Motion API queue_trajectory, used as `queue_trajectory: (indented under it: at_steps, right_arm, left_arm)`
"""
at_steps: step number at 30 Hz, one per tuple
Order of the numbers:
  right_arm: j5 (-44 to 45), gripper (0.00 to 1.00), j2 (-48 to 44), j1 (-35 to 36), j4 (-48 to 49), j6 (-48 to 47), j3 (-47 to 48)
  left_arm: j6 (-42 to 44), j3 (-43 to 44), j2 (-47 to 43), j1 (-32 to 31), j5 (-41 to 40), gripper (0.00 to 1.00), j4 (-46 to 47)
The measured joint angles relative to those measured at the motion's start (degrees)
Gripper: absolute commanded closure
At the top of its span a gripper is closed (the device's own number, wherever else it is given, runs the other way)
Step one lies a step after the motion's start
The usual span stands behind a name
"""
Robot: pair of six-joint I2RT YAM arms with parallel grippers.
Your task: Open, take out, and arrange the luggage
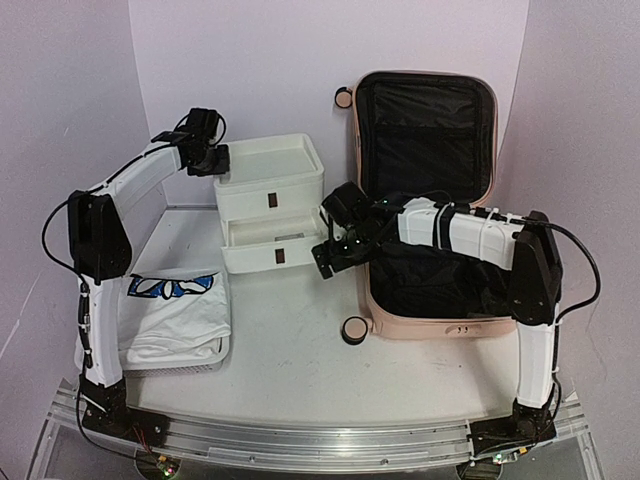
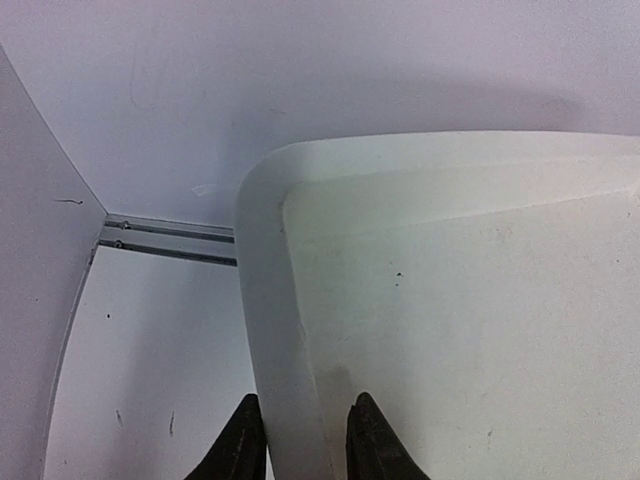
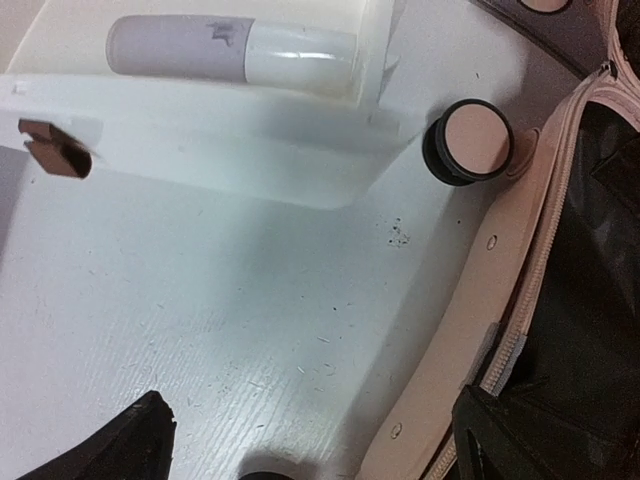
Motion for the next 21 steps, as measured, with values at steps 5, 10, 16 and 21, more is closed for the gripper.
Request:
queue_trajectory:
  at_steps: [5,10,16,21]
  right_arm:
    - [-0.68,0.02,1.27,1.22,2.71,3.1,1.27]
    - [-1.27,0.02,1.81,1.9,6.69,7.43,1.14]
    - [1.75,0.02,4.11,2.03,8.09,10.32,2.45]
    - [4.55,0.02,9.03,2.19,6.43,8.41,8.52]
  left_arm:
    - [-1.84,-5.64,-4.13,-0.63,1.51,0.72,0.46]
    - [-6.36,-12.13,-9.57,-1.07,3.43,0.74,-0.61]
    - [-12.28,-16.39,-13.27,-1.07,6.43,0.82,-1.01]
    - [-15.61,-17.46,-14.14,-0.9,8.72,0.85,-0.57]
